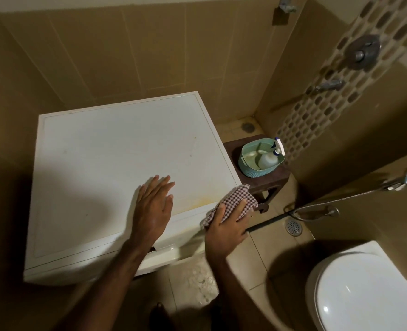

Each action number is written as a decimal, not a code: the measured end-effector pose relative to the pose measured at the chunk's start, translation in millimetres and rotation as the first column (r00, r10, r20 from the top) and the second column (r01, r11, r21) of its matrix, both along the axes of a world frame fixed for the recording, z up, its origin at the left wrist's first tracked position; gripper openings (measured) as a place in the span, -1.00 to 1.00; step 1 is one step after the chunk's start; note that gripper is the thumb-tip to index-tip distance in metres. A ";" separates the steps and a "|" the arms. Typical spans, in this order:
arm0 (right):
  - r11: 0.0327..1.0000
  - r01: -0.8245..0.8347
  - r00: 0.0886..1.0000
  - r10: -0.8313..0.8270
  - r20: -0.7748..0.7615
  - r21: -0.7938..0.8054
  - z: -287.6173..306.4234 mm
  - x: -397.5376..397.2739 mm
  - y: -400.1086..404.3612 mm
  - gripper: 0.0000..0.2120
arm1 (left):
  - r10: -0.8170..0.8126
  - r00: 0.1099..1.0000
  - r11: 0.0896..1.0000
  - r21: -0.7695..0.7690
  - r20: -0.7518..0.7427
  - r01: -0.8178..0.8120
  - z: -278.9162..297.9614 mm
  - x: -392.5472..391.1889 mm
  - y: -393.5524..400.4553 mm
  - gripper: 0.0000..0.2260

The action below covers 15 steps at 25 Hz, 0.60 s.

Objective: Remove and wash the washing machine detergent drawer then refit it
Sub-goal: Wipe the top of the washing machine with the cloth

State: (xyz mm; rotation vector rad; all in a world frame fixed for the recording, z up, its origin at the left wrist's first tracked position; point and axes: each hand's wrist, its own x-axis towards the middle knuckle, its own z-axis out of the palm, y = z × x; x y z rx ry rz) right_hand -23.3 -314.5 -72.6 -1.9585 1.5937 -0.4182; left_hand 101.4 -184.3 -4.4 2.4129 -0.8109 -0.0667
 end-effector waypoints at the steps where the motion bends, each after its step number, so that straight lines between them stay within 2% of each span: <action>1: 0.999 -0.041 0.999 0.041 -0.030 0.003 -3.0 -1.4 26.0 -0.33 | -0.003 1.000 1.000 0.006 0.007 0.003 -1.5 0.8 5.7 -0.68; 3: 0.952 -0.299 0.948 0.289 -0.132 -0.065 -5.0 0.2 77.3 -0.33 | 0.001 1.000 1.000 0.018 0.005 -0.001 -4.3 3.7 17.0 -0.68; 5: 0.765 -0.616 0.784 0.570 -0.248 -0.189 -11.4 1.6 118.4 -0.35 | 0.014 1.000 1.000 0.015 -0.017 -0.014 -6.0 7.1 28.2 -0.68; 6: 0.678 -0.696 0.717 0.634 -0.289 -0.239 -15.8 0.6 127.6 -0.35 | 0.017 1.000 1.000 0.013 -0.016 -0.017 -6.6 8.8 33.4 -0.68; 7: 0.642 -0.721 0.693 0.658 -0.296 -0.260 -19.1 -0.9 125.4 -0.35 | 0.017 1.000 1.000 0.012 -0.006 -0.017 -6.9 11.4 37.6 -0.68; 8: 0.663 -0.699 0.715 0.639 -0.284 -0.266 -21.0 -3.6 115.3 -0.34 | 0.013 1.000 1.000 0.016 0.008 -0.013 -7.5 14.0 41.8 -0.68; 9: 0.742 -0.624 0.779 0.570 -0.262 -0.244 -21.2 -6.9 99.9 -0.33 | 0.010 1.000 1.000 0.024 0.019 -0.010 -8.2 16.4 44.8 -0.68; 11: 0.938 -0.325 0.941 0.309 -0.135 -0.121 -15.6 -2.5 56.4 -0.32 | 0.022 0.999 0.999 0.045 0.027 -0.023 -10.1 22.1 51.3 -0.69; 13: 0.994 -0.103 0.994 0.103 -0.025 -0.020 -6.4 12.8 6.5 -0.34 | 0.018 0.999 0.998 0.055 0.028 -0.020 -11.8 27.1 54.3 -0.69; 15: 0.999 -0.044 0.998 0.044 -0.038 -0.017 3.2 31.1 -33.0 -0.36 | 0.012 1.000 0.998 0.057 0.029 -0.013 -12.2 28.3 52.9 -0.69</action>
